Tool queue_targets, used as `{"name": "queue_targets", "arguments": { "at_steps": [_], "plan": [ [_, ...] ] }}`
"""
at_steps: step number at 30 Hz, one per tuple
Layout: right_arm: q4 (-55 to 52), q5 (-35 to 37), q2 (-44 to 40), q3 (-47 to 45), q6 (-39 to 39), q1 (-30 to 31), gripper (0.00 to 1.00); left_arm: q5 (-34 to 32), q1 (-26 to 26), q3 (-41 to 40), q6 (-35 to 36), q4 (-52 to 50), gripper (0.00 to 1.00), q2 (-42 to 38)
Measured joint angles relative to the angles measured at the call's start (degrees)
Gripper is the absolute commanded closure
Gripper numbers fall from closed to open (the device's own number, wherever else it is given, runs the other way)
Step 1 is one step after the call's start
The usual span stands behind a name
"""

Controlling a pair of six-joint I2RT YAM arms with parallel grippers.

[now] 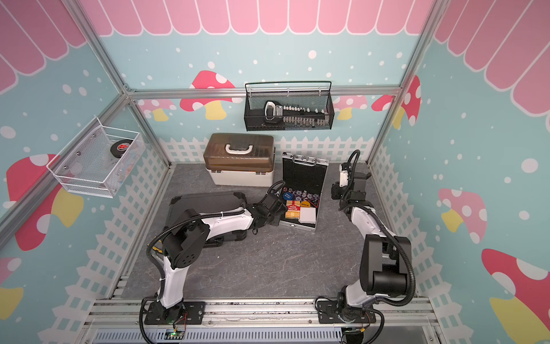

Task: Close the poker set cases
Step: Move the poker set case to the center of the board, then close the lid of the poker set case.

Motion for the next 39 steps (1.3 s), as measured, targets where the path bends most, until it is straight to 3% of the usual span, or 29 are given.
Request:
{"name": "queue_targets", "arguments": {
  "at_steps": [4, 9, 14, 26, 39],
  "plan": [
    [-2.51, -3.45, -3.89, -1.70, 2.67, 0.00, 0.75, -1.29, -1.25, -0.72, -1.29, -0.07, 0.99, -0.35],
    [-5.49, -8.22, -10.08, -3.69, 7.91, 0.81, 0.53, -2.08, -1.86, -1.03, -2.10, 0.11, 0.94, -0.44],
    [-5.49, -12.66, -14.47, -4.48, 14.95, 1.68, 0.42, -2.29, -2.21, -1.38, -2.51, 0.46, 0.93, -0.59],
    [2.82, -17.88, -9.79, -1.77, 32.54, 3.02, 0.41, -2.40, -3.06, -1.77, -2.51, 0.81, 0.93, -0.76],
    [9.27, -17.14, -1.33, 5.86, 38.42, 6.45, 0.44, -2.32, -3.28, -1.77, -2.51, 0.87, 0.93, -0.76]
  ]
}}
